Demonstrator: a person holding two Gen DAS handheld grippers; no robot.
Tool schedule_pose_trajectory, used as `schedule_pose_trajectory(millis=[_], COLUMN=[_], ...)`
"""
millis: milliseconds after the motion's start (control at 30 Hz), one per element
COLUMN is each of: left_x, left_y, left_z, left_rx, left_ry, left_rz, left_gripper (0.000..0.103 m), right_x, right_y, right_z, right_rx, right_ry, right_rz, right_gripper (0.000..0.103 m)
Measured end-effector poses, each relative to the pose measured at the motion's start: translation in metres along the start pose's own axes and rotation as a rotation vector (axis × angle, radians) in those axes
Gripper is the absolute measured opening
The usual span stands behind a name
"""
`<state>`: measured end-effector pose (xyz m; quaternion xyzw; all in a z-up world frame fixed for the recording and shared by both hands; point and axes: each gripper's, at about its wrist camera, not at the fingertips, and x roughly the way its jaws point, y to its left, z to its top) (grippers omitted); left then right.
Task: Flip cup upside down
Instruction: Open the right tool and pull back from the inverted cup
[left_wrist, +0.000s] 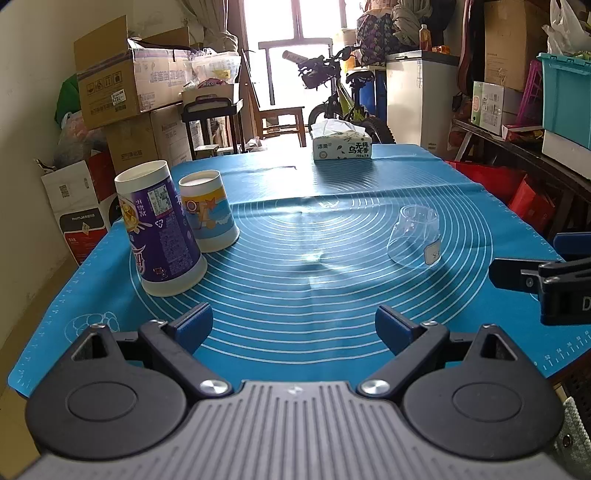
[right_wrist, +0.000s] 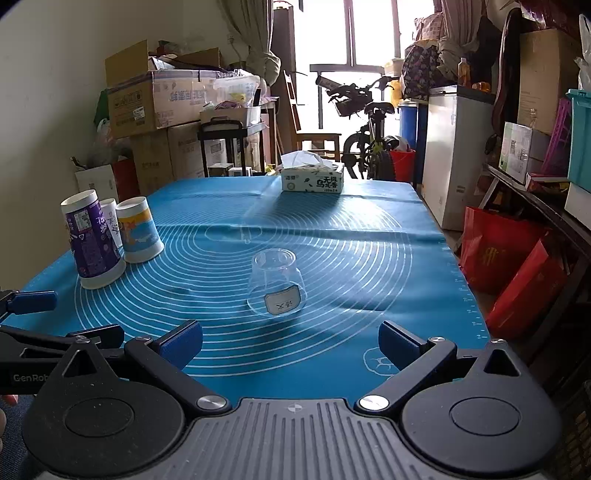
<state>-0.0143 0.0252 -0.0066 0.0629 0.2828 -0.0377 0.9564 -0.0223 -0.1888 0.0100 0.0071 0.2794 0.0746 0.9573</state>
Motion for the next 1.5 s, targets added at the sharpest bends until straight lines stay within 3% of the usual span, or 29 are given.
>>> schedule_pose_trajectory(millis=[1500], left_x=[-0.0004], left_y=[0.0034], left_z=[-0.0005], left_rx=[-0.005], left_ry=[-0.002], left_rz=[0.004], left_gripper=[0.094], right_x=[0.0063], right_y=[0.003], right_z=[-0.0018], right_rx=[0.003], right_ry=[0.017], right_rz=[0.008], right_gripper=[0.103])
